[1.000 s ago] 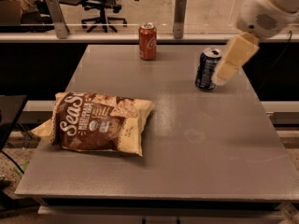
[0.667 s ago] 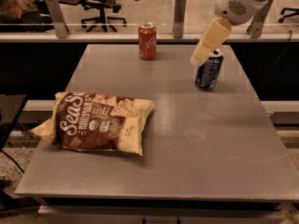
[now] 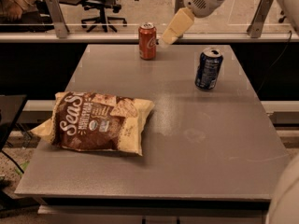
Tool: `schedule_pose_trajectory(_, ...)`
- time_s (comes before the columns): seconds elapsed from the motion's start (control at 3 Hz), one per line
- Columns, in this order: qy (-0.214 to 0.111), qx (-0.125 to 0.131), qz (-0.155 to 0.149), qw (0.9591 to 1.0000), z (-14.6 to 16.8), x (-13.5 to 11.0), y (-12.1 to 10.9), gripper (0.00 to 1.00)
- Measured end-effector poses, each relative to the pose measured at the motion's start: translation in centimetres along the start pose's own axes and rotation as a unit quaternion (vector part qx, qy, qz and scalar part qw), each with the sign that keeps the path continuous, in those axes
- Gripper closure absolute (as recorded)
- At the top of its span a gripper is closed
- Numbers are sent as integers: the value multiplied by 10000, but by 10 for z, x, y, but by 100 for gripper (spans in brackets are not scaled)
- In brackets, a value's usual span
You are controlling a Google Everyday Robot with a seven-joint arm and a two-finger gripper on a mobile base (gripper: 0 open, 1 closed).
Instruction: Knock coke can over
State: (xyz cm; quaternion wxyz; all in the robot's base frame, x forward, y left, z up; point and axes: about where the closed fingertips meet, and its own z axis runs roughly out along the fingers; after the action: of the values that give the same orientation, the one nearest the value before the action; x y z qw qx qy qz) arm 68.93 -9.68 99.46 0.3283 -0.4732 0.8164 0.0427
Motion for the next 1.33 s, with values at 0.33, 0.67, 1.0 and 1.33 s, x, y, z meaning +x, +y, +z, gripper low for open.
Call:
schedule_pose_trajectory(0.33,-366,248,506,9977,48,-18,-22,0)
schedule_pose_trajectory(0.67,-583,453,695,9948,74,-27,-36,0)
schedule_pose_trajectory(1.0,-632,535,782,9935,99,-37,-48,0)
schedule_pose_trajectory(1.33,-665,543,836,9928,121,-49,-57,0)
